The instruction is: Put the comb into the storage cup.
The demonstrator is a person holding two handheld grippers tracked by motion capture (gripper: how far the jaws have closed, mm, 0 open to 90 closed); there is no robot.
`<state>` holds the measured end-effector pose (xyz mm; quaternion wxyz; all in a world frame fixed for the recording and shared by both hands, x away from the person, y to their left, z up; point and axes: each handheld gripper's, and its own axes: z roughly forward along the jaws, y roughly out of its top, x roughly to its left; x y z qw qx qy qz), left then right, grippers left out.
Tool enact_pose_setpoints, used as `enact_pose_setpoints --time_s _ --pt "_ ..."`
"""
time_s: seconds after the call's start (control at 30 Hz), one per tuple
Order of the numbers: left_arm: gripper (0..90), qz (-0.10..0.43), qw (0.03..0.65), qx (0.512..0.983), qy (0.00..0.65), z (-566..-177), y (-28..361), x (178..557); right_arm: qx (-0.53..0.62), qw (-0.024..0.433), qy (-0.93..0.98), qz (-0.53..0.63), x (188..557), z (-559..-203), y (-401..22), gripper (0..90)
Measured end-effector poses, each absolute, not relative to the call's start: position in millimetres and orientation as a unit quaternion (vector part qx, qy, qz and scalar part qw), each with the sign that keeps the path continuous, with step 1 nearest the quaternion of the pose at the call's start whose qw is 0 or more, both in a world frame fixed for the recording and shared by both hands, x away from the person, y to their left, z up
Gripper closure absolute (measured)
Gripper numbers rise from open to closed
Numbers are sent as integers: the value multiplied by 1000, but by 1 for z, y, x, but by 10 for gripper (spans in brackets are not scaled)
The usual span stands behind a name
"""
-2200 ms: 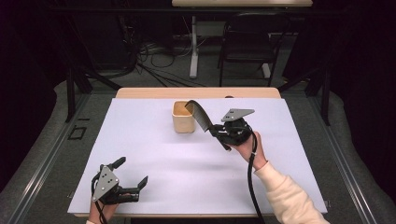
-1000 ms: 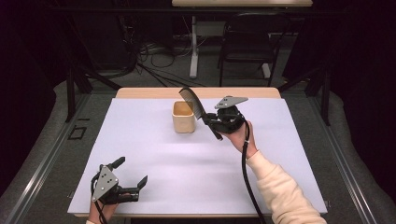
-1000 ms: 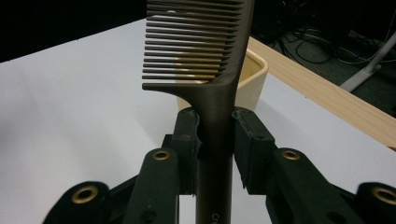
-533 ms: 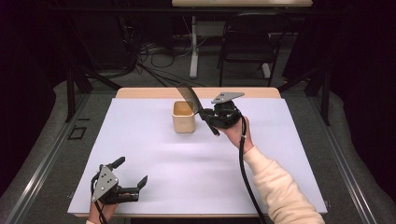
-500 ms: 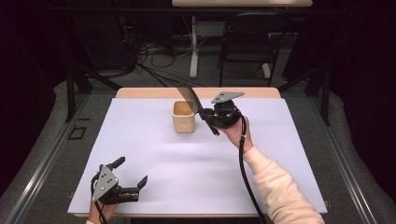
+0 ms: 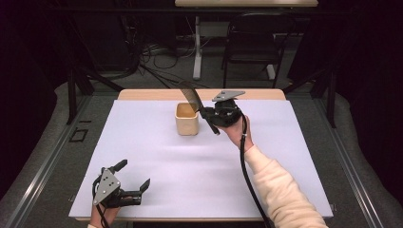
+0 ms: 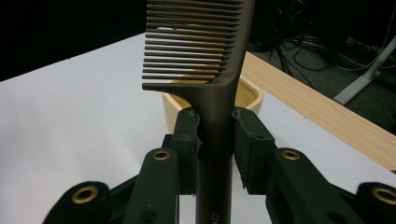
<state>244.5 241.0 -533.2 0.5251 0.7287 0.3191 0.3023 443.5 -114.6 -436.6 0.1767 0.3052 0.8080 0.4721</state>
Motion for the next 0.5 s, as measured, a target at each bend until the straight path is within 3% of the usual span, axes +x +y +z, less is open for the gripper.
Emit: enact_pose_setpoints --time_s 0.5 --pt "1 302 526 728 319 -533 241 244 311 181 802 477 455 -437 -106 715"
